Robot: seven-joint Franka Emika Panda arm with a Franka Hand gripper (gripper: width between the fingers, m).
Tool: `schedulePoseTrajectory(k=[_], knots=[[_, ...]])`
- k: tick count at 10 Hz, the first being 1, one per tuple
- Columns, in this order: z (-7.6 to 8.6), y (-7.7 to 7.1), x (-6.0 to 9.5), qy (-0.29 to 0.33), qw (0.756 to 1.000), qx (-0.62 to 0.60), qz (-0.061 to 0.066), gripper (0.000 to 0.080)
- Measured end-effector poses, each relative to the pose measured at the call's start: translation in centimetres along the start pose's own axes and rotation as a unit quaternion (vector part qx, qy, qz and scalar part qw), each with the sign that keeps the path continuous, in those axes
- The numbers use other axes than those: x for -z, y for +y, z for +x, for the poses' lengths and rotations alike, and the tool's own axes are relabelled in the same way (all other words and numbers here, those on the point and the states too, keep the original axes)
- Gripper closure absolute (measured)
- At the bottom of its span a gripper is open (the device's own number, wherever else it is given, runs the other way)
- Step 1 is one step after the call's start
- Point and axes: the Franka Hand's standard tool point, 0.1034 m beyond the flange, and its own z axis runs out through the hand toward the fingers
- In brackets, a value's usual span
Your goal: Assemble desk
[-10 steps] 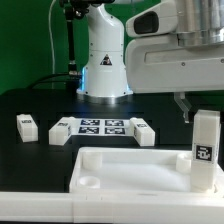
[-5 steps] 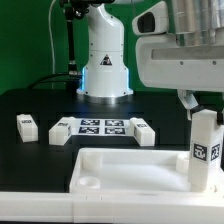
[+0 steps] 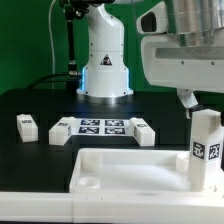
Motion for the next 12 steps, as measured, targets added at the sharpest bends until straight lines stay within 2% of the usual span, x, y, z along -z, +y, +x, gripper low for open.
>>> schedulePoseTrajectory(k=[1, 2, 3, 7, 8, 9, 10, 12], knots=[[-0.17, -0.26, 0.11, 0.002, 0.999, 0.049, -0.003, 0.0268], [-0.06, -0.18, 0.03, 0.002, 0.996, 0.090, -0.003, 0.0187], [-0.08, -0.19, 0.02, 0.001, 0.992, 0.122, -0.003, 0.0157], [-0.10, -0.18, -0.01, 0.002, 0.966, 0.258, -0.005, 0.0151], [-0.11, -0.14, -0.08, 0.013, 0.946, 0.324, -0.020, 0.0151], [-0.08, -0.36, -0.05, 0.019, 0.929, 0.368, -0.021, 0.0151], [0.02, -0.45, -0.01, 0.027, 0.908, 0.417, -0.029, 0.0151], [-0.28, -0.85, -0.25, 0.039, 0.875, 0.480, -0.036, 0.0151]])
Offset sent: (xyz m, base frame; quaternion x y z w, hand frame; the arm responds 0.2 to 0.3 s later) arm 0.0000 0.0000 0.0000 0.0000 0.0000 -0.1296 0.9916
